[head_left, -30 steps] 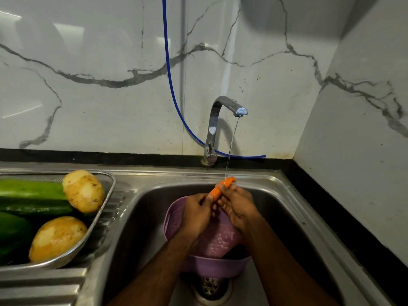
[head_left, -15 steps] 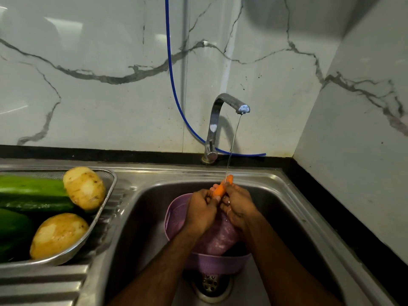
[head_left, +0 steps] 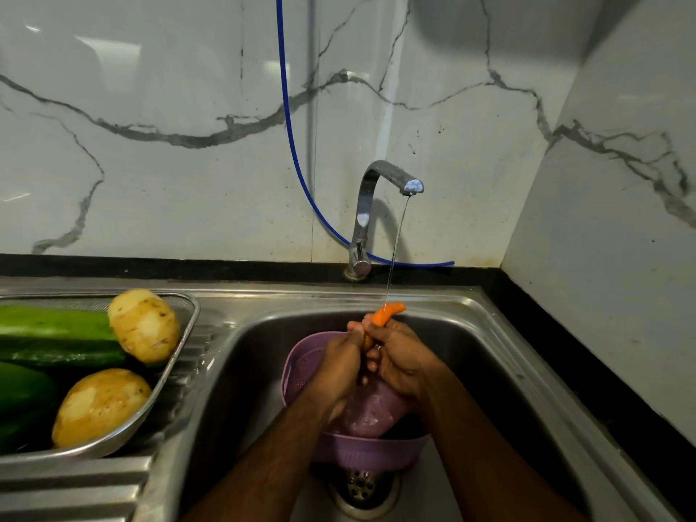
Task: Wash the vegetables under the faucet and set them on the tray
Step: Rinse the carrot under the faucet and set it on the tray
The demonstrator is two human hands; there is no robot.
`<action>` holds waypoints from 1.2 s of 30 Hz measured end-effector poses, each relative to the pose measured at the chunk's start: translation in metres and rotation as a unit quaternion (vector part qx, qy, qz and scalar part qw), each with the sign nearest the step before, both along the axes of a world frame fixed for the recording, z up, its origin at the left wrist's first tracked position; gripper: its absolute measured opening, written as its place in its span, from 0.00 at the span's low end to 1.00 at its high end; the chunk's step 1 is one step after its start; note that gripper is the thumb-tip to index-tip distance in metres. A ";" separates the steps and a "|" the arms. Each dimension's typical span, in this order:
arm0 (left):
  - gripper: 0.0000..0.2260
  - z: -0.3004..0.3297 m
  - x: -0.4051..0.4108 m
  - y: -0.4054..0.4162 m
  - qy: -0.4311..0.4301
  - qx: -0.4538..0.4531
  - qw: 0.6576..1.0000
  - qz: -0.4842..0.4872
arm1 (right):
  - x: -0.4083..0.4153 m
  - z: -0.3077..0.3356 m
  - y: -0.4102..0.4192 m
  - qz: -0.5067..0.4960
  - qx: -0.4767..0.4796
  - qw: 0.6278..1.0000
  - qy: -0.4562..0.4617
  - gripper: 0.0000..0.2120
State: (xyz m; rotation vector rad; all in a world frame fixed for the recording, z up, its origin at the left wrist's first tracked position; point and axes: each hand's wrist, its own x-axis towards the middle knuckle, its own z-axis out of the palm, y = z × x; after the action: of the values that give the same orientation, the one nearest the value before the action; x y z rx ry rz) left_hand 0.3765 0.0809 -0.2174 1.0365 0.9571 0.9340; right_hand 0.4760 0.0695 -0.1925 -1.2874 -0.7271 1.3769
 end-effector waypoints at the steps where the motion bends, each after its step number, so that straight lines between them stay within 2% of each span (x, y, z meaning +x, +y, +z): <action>1: 0.19 -0.001 -0.001 0.001 -0.001 0.007 1.000 0.002 | -0.002 0.000 -0.001 -0.001 -0.005 1.000 -0.008 0.15; 5: 0.16 0.002 -0.004 -0.002 -0.003 0.030 1.000 0.001 | -0.007 0.002 0.000 -0.038 -0.018 0.999 0.034 0.13; 10: 0.04 -0.004 -0.005 -0.002 0.067 0.106 0.992 -0.002 | -0.005 0.008 0.001 -0.087 -0.035 0.991 0.093 0.26; 12: 0.04 -0.006 -0.006 0.000 0.115 0.152 0.982 -0.006 | -0.007 0.013 0.002 -0.108 -0.033 0.987 0.112 0.25; 15: 0.08 -0.011 -0.012 0.005 0.204 0.217 0.954 0.006 | -0.011 0.014 0.002 -0.126 -0.030 0.985 0.112 0.18; 18: 0.13 -0.014 -0.020 0.012 0.234 0.217 0.947 0.020 | -0.014 0.014 0.002 -0.127 -0.033 0.984 0.119 0.13; 24: 0.12 -0.012 -0.026 0.012 0.211 0.234 0.949 -0.011 | -0.015 0.015 0.007 -0.142 -0.031 0.982 0.124 0.26; 26: 0.09 -0.009 -0.027 0.009 0.170 0.184 0.966 -0.057 | -0.010 0.013 0.007 -0.133 -0.021 0.983 0.123 0.26; 28: 0.03 -0.002 -0.025 0.002 0.100 0.096 0.984 -0.112 | -0.007 0.012 0.007 -0.113 -0.009 0.985 0.130 0.23; 29: 0.03 0.001 -0.025 -0.001 0.067 0.052 0.988 -0.132 | -0.007 0.012 0.006 -0.102 -0.003 0.986 0.134 0.21; 31: 0.08 0.005 -0.025 -0.003 0.027 -0.013 0.988 -0.151 | -0.005 0.009 0.007 -0.080 0.009 0.988 0.129 0.17; 36: 0.18 0.010 -0.025 0.000 -0.018 -0.074 0.989 -0.130 | -0.002 0.006 0.005 -0.049 0.038 0.994 0.090 0.11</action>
State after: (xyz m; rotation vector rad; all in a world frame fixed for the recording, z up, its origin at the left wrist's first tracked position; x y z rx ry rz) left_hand 0.3517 0.0806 -0.2074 0.9876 0.8247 0.6551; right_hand 0.4738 0.0740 -0.1864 -1.1086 -0.5807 1.3532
